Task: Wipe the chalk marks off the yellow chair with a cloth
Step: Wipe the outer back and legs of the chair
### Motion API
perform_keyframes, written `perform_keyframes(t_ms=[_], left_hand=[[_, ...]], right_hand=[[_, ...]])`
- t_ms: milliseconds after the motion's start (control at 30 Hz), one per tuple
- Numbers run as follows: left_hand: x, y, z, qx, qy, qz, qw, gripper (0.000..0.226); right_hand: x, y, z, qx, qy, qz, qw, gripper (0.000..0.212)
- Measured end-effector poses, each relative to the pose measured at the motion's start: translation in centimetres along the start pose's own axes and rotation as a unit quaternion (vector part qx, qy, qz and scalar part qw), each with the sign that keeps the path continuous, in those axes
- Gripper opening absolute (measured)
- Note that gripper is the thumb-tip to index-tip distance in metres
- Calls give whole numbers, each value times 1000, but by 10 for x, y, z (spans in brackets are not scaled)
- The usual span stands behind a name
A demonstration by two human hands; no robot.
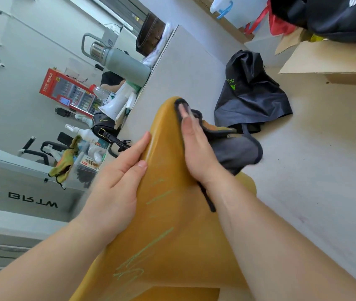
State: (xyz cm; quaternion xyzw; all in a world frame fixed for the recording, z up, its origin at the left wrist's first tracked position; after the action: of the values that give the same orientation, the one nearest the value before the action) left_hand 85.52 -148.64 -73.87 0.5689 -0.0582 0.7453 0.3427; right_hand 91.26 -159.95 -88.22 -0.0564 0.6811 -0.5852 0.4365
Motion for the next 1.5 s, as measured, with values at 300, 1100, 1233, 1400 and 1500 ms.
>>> perform_keyframes(t_ms=[300,1100,1233,1400,1500], left_hand=[[-2,1,1,-21,-11,-9,1000,49],[-1,2,1,-22,1,18,1000,48],[-2,5,1,-25,3,26,999,48],[-2,5,0,-29,0,21,999,48],[-4,8,1,-41,-7,6,999,47]], right_hand=[[-16,-47,-48,139,-24,-95,985,95],[30,-8,-9,231,31,-93,968,42],[28,12,-5,189,39,-233,953,52],[4,18,-31,133,-43,-75,987,51],[1,-24,-52,216,-16,-47,975,51]])
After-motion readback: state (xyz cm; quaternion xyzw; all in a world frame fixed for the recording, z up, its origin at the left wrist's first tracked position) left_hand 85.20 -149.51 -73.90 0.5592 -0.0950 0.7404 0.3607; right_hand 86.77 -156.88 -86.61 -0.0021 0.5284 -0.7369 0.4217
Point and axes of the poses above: each hand's wrist, its own z-axis towards the middle knuckle, its own x-axis out of the back of the hand, y = z × x, the point moved 9 cm from there along z, towards the middle knuckle, and after that the axes turned 12 degrees about y, right-handed, at the moved point
